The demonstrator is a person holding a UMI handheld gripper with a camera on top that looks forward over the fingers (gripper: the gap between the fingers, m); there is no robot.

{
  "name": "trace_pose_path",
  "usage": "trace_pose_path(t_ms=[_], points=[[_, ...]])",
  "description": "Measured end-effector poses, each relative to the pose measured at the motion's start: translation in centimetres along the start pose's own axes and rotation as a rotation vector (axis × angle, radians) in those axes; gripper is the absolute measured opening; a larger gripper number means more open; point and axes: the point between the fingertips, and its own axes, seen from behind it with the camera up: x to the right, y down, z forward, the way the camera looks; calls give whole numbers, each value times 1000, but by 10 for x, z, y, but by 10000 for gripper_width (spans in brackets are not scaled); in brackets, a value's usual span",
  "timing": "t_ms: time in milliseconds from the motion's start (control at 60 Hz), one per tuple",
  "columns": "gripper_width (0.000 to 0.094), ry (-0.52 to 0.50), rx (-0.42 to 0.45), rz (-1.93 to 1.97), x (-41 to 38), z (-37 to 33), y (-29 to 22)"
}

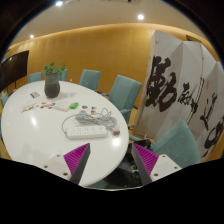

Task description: Unplug charger

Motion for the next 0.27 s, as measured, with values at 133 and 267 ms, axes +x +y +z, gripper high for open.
trace_pose_path(t_ms=[133, 267], points=[[868, 0, 6, 11, -18, -34, 8], [873, 18, 16, 1, -24, -48, 11]])
